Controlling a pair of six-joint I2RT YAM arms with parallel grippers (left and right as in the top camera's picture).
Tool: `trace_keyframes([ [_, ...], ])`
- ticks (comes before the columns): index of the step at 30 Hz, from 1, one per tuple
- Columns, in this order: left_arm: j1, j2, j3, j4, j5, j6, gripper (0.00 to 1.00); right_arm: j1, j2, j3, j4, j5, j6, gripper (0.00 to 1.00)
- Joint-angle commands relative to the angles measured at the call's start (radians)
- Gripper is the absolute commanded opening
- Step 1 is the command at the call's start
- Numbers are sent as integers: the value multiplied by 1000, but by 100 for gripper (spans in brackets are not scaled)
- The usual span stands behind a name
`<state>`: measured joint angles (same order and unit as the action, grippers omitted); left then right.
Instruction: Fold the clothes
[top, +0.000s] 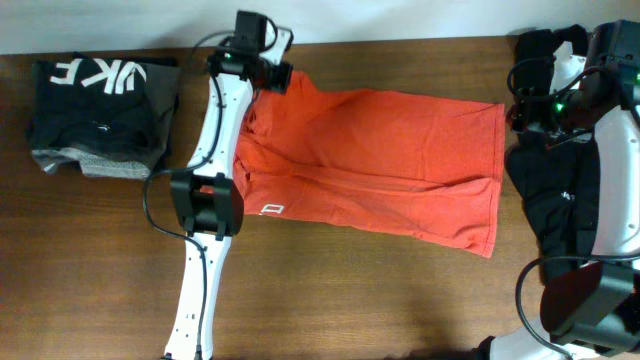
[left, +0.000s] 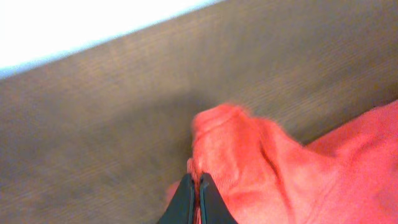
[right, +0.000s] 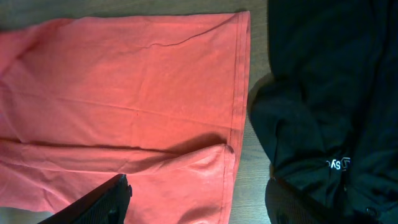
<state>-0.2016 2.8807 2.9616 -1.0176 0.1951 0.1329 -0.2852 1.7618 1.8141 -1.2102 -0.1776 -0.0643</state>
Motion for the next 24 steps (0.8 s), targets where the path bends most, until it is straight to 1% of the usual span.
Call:
trace_keyframes([
  [1, 4, -9, 182, -41, 8, -13, 0, 4, -5, 8, 3, 5, -7, 74],
  [3, 4, -43, 178, -58, 7, -12, 1, 4, -4, 8, 3, 5, -7, 74],
  [4, 3, -68, 178, -94, 7, -12, 1, 3, 1, 8, 12, 5, -7, 70],
  [6, 0, -84, 178, -135, 7, -11, 1, 3, 13, 8, 27, 5, -7, 67],
  [10, 2, -95, 178, -219, 7, -11, 1, 3, 69, 8, 68, 5, -7, 67],
  [13, 5, -97, 178, -262, 7, -11, 0, 4, 139, 8, 131, 5, -7, 67],
  [24, 5, -97, 178, -278, -18, -4, 0, 4, 372, 8, 413, 37, -7, 67],
])
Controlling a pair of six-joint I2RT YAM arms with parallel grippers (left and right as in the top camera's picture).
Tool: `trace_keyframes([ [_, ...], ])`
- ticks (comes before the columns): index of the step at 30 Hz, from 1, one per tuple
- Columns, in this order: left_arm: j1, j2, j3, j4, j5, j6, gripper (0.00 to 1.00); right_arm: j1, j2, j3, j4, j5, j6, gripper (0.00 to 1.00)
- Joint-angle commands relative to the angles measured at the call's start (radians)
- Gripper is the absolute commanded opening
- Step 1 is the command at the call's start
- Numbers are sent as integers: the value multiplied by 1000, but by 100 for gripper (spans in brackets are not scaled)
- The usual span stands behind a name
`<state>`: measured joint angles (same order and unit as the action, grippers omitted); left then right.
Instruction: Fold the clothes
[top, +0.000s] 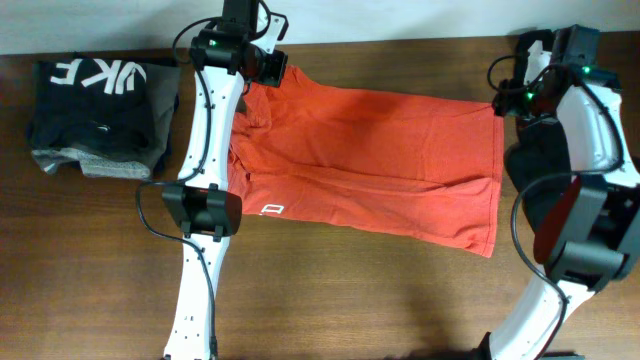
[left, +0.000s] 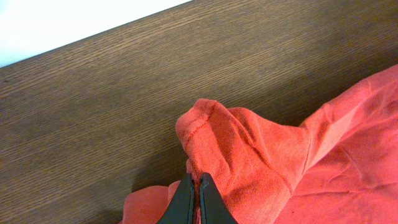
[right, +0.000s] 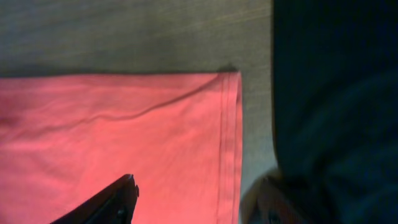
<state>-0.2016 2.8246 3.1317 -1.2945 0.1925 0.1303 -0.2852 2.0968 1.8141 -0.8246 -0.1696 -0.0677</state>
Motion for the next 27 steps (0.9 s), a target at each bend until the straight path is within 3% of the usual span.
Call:
trace_keyframes([
  [1, 5, -41, 8, -1, -35, -1, 1, 4, 70, 8, 61, 50, -3, 67],
  [18, 11, -41, 8, 0, -71, -2, 1, 12, 223, 8, 240, 77, 5, 62],
  [27, 11, -41, 8, 2, -89, -2, 0, 16, 266, 8, 280, 77, 24, 54],
])
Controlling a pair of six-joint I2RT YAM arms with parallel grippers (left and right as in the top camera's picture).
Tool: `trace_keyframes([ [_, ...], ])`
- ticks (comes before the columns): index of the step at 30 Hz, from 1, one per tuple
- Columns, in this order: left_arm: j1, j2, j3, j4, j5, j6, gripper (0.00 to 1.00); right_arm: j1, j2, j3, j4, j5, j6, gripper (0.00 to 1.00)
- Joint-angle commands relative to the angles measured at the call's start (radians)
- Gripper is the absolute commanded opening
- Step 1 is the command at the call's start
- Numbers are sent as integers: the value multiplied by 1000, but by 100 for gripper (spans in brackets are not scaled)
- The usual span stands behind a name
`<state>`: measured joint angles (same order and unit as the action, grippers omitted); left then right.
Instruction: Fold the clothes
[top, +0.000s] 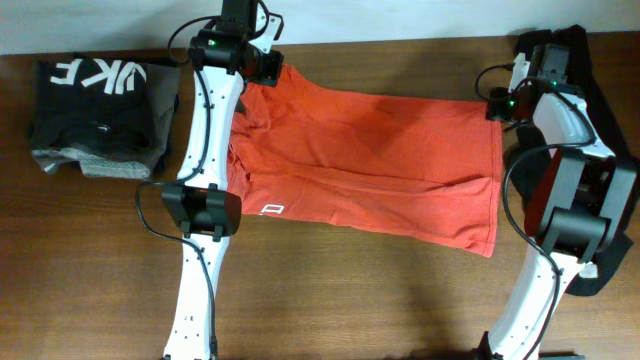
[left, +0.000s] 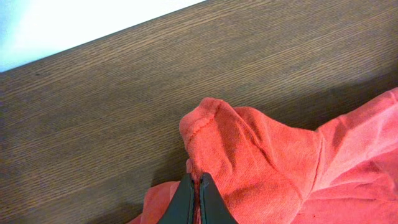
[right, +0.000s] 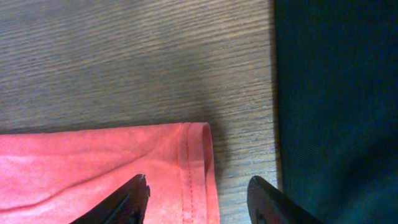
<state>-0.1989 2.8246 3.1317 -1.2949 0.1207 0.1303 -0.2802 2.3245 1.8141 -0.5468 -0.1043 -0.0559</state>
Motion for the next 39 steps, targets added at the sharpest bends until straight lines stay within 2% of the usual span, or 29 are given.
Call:
trace_keyframes([
  [1, 8, -41, 8, 3, -17, -2, 0, 13, 43, 8, 5, 11, 11, 53],
  [9, 8, -41, 8, 17, -18, -2, 1, 41, 80, 8, 42, 12, 17, 52],
  [12, 8, -41, 8, 19, -25, -2, 0, 45, 92, 8, 71, 15, 48, 47],
  [18, 8, -41, 8, 23, -74, -2, 1, 44, 103, 10, 80, 16, 72, 22],
  [20, 10, -41, 8, 38, -93, -2, 0, 42, 96, 25, 75, 16, 72, 11],
  [24, 20, -41, 8, 85, -126, -6, 1, 42, 73, 78, 31, 15, 71, 4],
  [29, 40, -47, 8, 117, -142, -6, 1, 39, 51, 237, -126, 14, 59, 5],
  [39, 46, -131, 8, 47, -143, -5, 1, 14, 51, 707, -692, 0, 59, 4],
])
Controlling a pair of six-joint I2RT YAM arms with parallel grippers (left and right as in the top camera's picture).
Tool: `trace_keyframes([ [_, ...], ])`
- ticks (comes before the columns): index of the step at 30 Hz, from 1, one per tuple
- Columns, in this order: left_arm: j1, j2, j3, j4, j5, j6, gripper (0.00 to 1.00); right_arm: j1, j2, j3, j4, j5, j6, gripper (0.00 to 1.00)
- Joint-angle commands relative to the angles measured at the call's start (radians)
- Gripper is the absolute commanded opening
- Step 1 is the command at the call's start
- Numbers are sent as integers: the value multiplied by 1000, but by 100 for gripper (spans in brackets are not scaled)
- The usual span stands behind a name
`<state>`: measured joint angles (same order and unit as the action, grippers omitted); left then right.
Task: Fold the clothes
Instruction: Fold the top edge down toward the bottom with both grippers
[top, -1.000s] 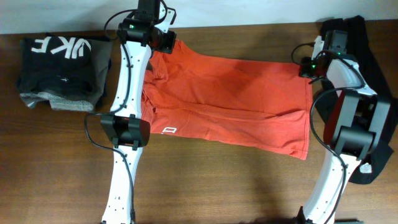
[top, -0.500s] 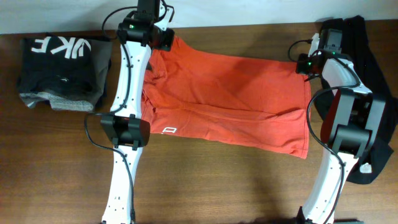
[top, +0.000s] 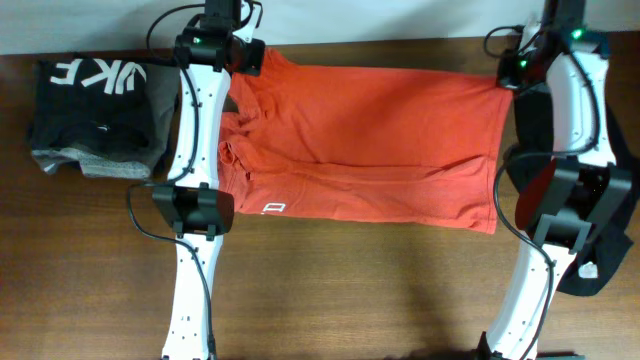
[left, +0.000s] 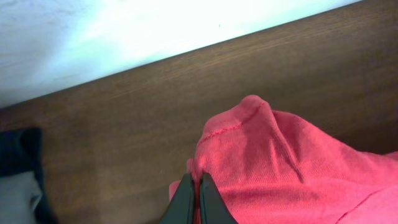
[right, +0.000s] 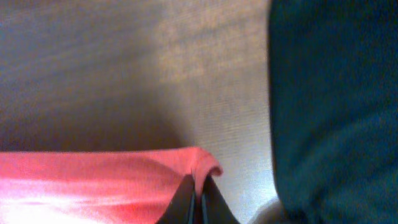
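An orange-red garment (top: 365, 140) lies spread across the middle of the wooden table, a small white logo near its front left. My left gripper (top: 247, 55) is shut on its far left corner (left: 249, 149) near the table's back edge. At the far right corner my right gripper (top: 507, 80) is shut on the hem (right: 198, 163). The far edge runs stretched between the two grippers.
A folded black garment with white letters (top: 100, 95) rests on a grey one (top: 105, 160) at the far left. A black garment (right: 336, 106) lies heaped at the right edge beside the right arm. The white wall (left: 124, 31) is just behind the table.
My right gripper was open over the far right corner; now it is shut on that hem. Both grippers are farther back, and the garment's far edge is pulled straight.
My left gripper stayed shut on the garment's far left corner throughout. My right gripper was open above the right hem, then over its far corner, then close to it. Now it grips that corner and the far edge is taut near the table's back.
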<state>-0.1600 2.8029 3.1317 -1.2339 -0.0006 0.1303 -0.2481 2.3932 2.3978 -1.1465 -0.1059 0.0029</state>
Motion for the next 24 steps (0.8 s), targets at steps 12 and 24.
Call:
trace_keyframes([
  [12, 3, -235, 8, -286, -22, -2, 2, -22, -23, 469, -552, -86, 6, 4],
  [24, 4, -240, 8, -454, -15, 6, 0, -25, -144, 304, -553, -8, 0, 4],
])
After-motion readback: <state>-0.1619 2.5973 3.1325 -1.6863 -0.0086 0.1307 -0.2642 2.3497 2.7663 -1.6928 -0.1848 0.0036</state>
